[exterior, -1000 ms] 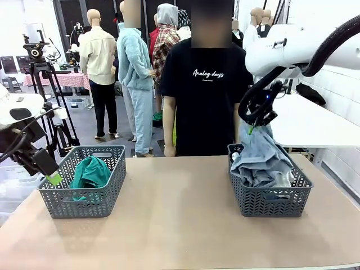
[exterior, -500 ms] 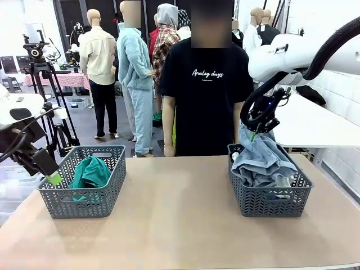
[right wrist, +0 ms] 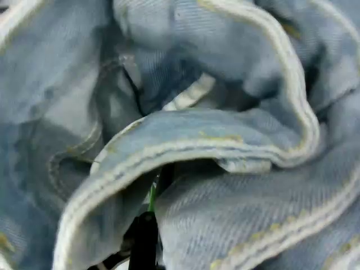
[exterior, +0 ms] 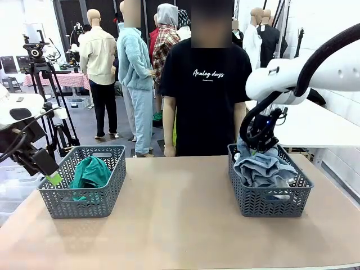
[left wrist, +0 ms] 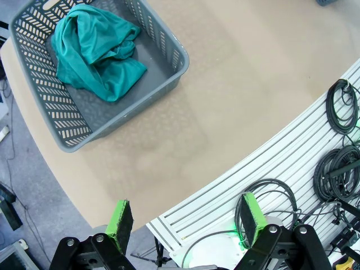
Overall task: Sort the tops and bottoms.
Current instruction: Sort the clothes according to human instructions.
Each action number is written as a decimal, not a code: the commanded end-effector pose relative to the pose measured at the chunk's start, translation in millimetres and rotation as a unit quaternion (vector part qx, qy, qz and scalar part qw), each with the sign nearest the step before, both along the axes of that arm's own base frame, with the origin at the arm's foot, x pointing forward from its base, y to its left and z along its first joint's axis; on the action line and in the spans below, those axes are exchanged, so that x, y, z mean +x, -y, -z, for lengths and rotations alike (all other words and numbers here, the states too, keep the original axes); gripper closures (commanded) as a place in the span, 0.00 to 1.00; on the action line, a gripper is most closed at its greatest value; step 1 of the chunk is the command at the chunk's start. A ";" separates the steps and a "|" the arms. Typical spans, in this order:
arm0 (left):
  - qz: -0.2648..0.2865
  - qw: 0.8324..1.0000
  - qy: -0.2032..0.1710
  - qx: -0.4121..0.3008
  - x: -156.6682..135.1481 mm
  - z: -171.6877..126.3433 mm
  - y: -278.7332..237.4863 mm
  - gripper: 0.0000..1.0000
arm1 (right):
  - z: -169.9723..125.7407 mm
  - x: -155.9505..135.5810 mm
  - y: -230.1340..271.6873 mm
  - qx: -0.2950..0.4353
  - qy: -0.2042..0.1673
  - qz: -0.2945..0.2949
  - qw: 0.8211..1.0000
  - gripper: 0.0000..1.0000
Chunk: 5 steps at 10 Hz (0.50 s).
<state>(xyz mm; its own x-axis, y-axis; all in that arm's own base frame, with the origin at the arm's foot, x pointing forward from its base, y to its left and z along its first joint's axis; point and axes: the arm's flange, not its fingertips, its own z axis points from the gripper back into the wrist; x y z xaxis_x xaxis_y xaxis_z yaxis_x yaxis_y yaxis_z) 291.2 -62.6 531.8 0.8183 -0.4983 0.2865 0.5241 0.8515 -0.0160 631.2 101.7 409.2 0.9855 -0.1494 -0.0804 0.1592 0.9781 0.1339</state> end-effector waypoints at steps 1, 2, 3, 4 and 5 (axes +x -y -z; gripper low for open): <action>0.005 1.000 -0.001 -0.002 -2.0 3.8 -2.2 0.00 | 24.1 -7.8 -6.8 -0.038 0.011 0.015 0.999 1.00; 0.005 1.000 -0.001 -0.002 -2.0 3.8 -2.2 0.00 | 37.6 -8.5 -10.5 -0.039 -0.005 0.008 0.999 1.00; 0.005 1.000 -0.001 -0.002 -2.0 3.8 -2.2 0.00 | 55.9 -7.3 -13.8 -0.039 -0.034 0.005 0.999 1.00; 0.005 1.000 -0.001 -0.002 -2.0 3.8 -2.2 0.00 | 72.5 -6.4 -16.1 -0.040 -0.059 0.002 0.997 1.00; 0.005 1.000 -0.001 -0.002 -2.0 3.8 -2.2 0.00 | 87.5 -5.7 -18.2 -0.039 -0.078 0.000 0.996 1.00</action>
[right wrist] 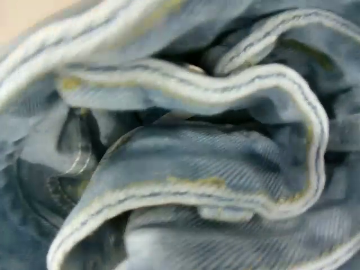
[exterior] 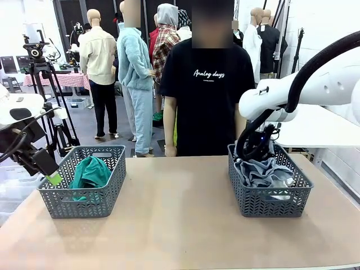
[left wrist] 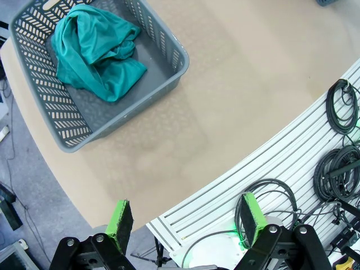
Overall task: Sort the tops and bottoms.
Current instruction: Sort the clothes according to human instructions.
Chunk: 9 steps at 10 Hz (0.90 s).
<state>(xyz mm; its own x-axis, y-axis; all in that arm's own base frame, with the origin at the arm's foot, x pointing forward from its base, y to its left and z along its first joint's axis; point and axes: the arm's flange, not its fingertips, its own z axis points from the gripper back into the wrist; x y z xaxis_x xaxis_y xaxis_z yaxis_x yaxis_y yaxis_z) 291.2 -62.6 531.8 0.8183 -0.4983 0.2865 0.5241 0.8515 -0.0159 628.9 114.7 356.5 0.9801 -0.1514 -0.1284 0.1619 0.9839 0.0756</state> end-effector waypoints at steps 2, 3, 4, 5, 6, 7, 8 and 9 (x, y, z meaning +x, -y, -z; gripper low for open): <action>0.005 1.000 -0.001 -0.002 -2.0 3.8 -2.3 0.00 | 45.9 -5.6 -9.3 -0.012 -0.063 -0.004 0.998 1.00; 0.005 1.000 -0.001 -0.002 -2.0 3.8 -2.3 0.00 | 32.1 -8.3 -9.9 -0.009 -0.046 -0.004 0.999 1.00; 0.005 1.000 -0.001 -0.002 -2.0 3.8 -2.3 0.00 | 15.4 -10.8 -8.9 -0.009 -0.034 -0.001 0.999 1.00; 0.005 1.000 -0.001 -0.002 -2.0 3.8 -2.3 0.00 | 1.5 -13.4 -8.3 -0.010 -0.023 -0.007 1.000 1.00; 0.005 1.000 -0.001 -0.002 -2.0 3.8 -2.3 0.00 | -11.7 -17.2 -8.8 -0.016 -0.020 -0.009 1.000 1.00; 0.005 1.000 -0.001 -0.002 -2.0 3.8 -2.3 0.00 | -25.0 -21.5 -9.4 -0.020 -0.016 -0.012 1.000 1.00; 0.005 1.000 -0.001 -0.002 -2.0 3.8 -2.3 0.00 | -39.6 -25.7 -9.4 -0.028 0.000 -0.010 1.000 0.98; 0.005 1.000 -0.001 -0.002 -2.0 3.8 -2.3 0.00 | -54.3 -29.0 -8.3 -0.034 0.013 -0.005 0.999 0.87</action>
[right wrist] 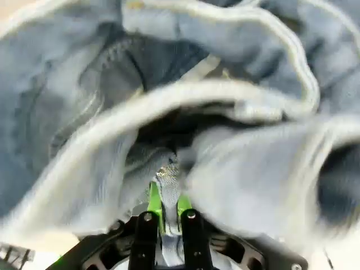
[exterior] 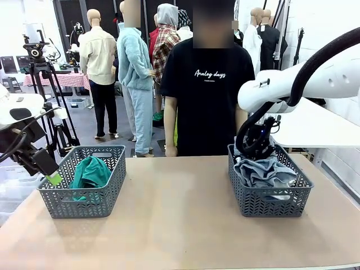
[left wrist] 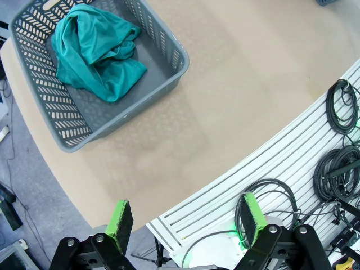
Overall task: Sort the tops and bottoms.
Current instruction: Sort the clothes according to human instructions.
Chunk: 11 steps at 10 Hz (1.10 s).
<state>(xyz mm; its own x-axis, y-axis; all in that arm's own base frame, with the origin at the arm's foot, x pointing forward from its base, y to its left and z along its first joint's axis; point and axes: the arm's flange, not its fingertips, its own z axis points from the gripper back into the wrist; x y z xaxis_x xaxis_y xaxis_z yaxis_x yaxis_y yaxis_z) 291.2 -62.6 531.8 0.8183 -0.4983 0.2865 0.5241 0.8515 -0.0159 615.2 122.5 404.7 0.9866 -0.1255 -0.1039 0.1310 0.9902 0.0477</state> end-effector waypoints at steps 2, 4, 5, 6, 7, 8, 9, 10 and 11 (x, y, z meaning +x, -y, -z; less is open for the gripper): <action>0.005 1.000 -0.002 -0.002 -2.0 3.8 -2.3 0.00 | -36.6 -17.9 5.4 -0.006 -0.001 0.006 1.000 0.52; 0.005 1.000 -0.002 -0.002 -2.0 3.8 -2.3 0.00 | -63.5 -22.9 0.2 -0.023 0.027 -0.004 0.999 0.15; 0.005 1.000 -0.002 -0.002 -2.0 3.8 -2.3 0.00 | -73.3 -22.4 -0.8 -0.028 0.033 -0.006 0.999 0.00; 0.005 1.000 -0.002 -0.002 -2.0 3.8 -2.3 0.00 | -78.0 -21.3 -0.9 -0.020 0.029 -0.017 0.999 0.00; 0.005 1.000 -0.002 -0.002 -2.0 3.8 -2.3 0.00 | -80.4 -19.6 -0.5 -0.018 0.030 -0.013 0.999 0.00; 0.005 1.000 -0.002 -0.002 -2.0 3.8 -2.3 0.00 | -80.5 -13.2 -0.1 -0.008 0.019 -0.010 1.000 0.00; 0.005 1.000 -0.002 -0.002 -2.0 3.8 -2.3 0.00 | -81.8 -22.9 0.7 -0.013 0.036 -0.012 0.999 0.00; 0.005 1.000 -0.002 -0.002 -2.0 3.8 -2.3 0.00 | -81.8 -22.9 0.7 -0.013 0.036 -0.012 0.999 0.00; 0.005 1.000 -0.002 -0.002 -2.0 3.8 -2.3 0.00 | -81.8 -22.9 0.7 -0.013 0.036 -0.012 0.999 0.00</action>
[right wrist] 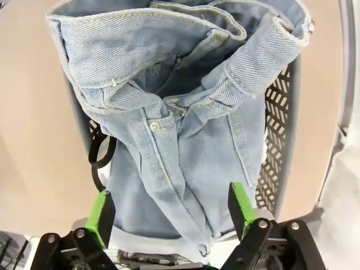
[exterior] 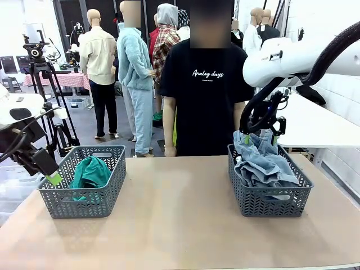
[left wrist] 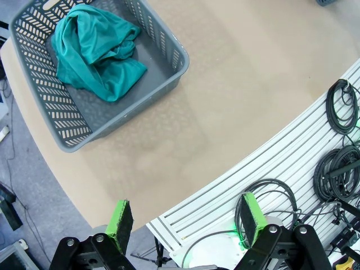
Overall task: Sort the tops and bottoms.
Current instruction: Sort the clothes according to human instructions.
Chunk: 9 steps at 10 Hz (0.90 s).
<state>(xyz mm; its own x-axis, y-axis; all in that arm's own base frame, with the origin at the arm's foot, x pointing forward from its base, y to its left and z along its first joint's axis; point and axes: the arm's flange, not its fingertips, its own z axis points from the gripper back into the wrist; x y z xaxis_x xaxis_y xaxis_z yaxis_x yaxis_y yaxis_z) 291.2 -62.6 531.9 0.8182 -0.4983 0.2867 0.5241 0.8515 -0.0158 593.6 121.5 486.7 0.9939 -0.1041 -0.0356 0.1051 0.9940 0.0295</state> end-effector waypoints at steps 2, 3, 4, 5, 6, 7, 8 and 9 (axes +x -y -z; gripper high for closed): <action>0.005 1.000 -0.002 -0.002 -2.0 3.9 -2.3 0.00 | 0.2 -1.3 -0.3 0.000 0.003 0.000 1.000 0.00; 0.005 1.000 -0.002 -0.002 -2.0 3.9 -2.3 0.00 | 0.2 -1.3 -0.3 0.000 0.003 0.000 1.000 0.00; 0.005 1.000 -0.002 -0.002 -2.0 3.9 -2.3 0.00 | 0.2 -1.3 -0.3 0.000 0.003 0.000 1.000 0.00; 0.005 1.000 -0.002 -0.002 -2.0 3.9 -2.3 0.00 | 0.2 -1.3 -0.3 0.000 0.003 0.000 1.000 0.00; 0.005 1.000 -0.002 -0.002 -2.0 3.9 -2.3 0.00 | 0.2 -1.3 -0.3 0.000 0.003 0.000 1.000 0.00; 0.005 1.000 -0.002 -0.002 -2.0 3.9 -2.3 0.00 | 0.2 -1.3 -0.3 0.000 0.003 0.000 1.000 0.00; 0.005 1.000 -0.002 -0.002 -2.0 3.9 -2.3 0.00 | 0.2 -1.3 -0.3 0.000 0.003 0.000 1.000 0.00; 0.005 1.000 -0.002 -0.002 -2.0 3.9 -2.3 0.00 | 0.2 -1.3 -0.3 0.000 0.003 0.000 1.000 0.00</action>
